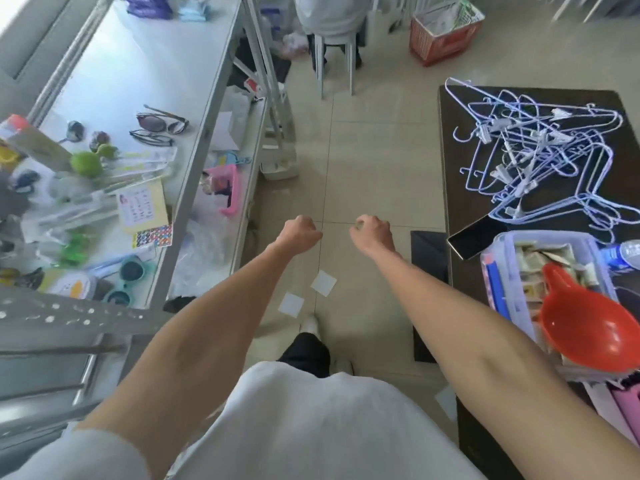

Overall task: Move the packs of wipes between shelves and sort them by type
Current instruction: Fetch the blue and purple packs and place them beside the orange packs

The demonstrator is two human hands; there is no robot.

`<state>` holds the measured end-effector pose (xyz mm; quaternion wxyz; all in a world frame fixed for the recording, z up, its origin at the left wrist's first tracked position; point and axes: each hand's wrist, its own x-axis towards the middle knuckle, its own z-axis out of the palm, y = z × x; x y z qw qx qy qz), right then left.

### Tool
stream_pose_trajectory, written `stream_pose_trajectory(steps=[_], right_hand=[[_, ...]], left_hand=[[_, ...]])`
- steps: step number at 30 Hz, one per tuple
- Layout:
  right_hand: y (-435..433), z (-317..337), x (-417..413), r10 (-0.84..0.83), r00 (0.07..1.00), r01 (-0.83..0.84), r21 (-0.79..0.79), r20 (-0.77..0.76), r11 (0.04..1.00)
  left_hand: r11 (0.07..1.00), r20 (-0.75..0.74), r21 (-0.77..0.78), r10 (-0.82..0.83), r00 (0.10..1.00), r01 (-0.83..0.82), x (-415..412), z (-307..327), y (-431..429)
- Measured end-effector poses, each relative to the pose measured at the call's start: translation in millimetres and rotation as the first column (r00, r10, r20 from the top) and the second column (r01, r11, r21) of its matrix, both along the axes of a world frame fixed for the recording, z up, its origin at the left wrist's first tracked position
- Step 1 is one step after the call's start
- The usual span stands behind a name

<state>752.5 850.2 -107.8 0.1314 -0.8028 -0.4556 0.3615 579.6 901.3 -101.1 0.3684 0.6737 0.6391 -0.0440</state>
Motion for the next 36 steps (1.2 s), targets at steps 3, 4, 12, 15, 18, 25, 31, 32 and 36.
stream_pose_trajectory(steps=[3, 4, 12, 15, 18, 25, 31, 32, 36], right_hand=[[70, -7, 11, 0.007, 1.000, -0.006, -0.008, 0.010, 1.000], [95, -9, 14, 0.007, 1.000, -0.007, -0.007, 0.010, 1.000], [298, 0, 22, 0.071, 0.996, -0.073, 0.036, 0.055, 0.997], [359, 5, 20, 0.087, 0.995, -0.089, 0.038, 0.049, 0.995], [424, 5, 17, 0.118, 0.993, -0.119, 0.041, 0.031, 0.992], [602, -10, 4, 0.271, 0.963, -0.269, 0.075, -0.010, 0.960], [751, -6, -25, 0.499, 0.867, -0.495, 0.092, -0.015, 0.864], [771, -2, -33, 0.535, 0.845, -0.532, 0.092, -0.014, 0.842], [835, 14, -73, 0.667, 0.745, -0.662, 0.094, -0.025, 0.744]], left_hand=[[0.999, 0.008, 0.031, 0.036, 0.999, -0.037, 9, -11, 65], [0.997, 0.028, 0.030, 0.064, 0.998, -0.065, 12, -14, 89], [0.973, 0.179, -0.010, 0.227, 0.957, -0.229, 23, -16, 275], [0.958, 0.199, -0.026, 0.284, 0.938, -0.285, 23, -8, 335], [0.932, 0.248, -0.034, 0.359, 0.900, -0.362, 21, -4, 394], [0.848, 0.246, 0.010, 0.512, 0.823, -0.530, 11, -21, 534], [0.659, 0.242, 0.035, 0.724, 0.647, -0.751, -7, -7, 641], [0.622, 0.242, 0.041, 0.753, 0.612, -0.782, -13, -3, 656], [0.453, 0.274, 0.027, 0.854, 0.442, -0.891, -42, 12, 700]])
